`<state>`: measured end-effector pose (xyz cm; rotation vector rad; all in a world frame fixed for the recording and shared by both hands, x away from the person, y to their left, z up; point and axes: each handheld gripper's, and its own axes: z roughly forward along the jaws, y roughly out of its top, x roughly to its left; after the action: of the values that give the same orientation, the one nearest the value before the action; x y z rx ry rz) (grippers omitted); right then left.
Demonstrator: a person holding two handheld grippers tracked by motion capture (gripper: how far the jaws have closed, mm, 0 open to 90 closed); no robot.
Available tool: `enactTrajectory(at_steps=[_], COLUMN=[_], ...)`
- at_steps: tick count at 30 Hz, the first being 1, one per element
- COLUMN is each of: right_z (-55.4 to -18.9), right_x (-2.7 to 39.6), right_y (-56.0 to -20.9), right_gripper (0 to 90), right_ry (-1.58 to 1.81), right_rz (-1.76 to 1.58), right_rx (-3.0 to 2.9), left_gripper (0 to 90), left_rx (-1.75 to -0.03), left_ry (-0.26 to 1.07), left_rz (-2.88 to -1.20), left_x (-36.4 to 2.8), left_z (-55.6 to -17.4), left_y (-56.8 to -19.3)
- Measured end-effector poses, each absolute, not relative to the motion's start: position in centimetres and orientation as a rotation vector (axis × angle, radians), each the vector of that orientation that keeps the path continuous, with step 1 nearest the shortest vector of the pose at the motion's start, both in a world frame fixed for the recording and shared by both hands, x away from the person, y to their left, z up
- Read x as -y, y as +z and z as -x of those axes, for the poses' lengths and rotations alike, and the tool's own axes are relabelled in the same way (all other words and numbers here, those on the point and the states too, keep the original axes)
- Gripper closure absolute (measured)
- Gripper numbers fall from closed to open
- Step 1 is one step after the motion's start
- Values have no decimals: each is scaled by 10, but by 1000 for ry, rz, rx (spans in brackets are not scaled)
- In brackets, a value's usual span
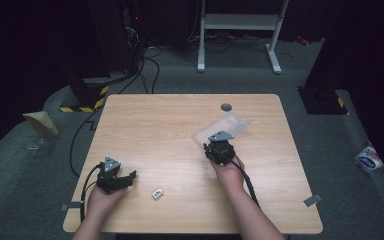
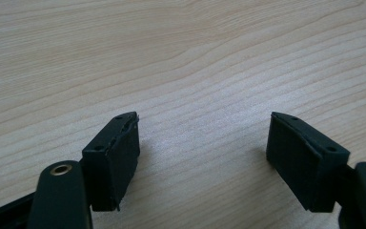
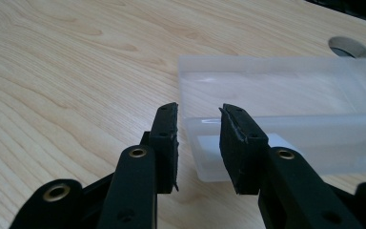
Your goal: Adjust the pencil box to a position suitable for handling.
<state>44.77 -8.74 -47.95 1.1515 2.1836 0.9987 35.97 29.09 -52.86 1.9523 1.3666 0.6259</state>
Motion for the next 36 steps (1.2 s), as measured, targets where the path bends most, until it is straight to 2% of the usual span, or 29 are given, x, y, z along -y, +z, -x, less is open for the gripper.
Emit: enactTrajectory(at_steps=[16, 36], right_z=[-432, -450], right_x=[150, 126], right_y=[-477, -510], right_gripper=[611, 604], right_ry=[1020, 960], right_rz=[-1237, -1273], right_rx=[-2078, -2168], left_gripper=[270, 269], left_rx=[-1370, -1367], left_ry=[626, 626], left_rz=[-1953, -1953], left_x=[-291, -291], left_z=[-360, -359], left_y=[-528, -529])
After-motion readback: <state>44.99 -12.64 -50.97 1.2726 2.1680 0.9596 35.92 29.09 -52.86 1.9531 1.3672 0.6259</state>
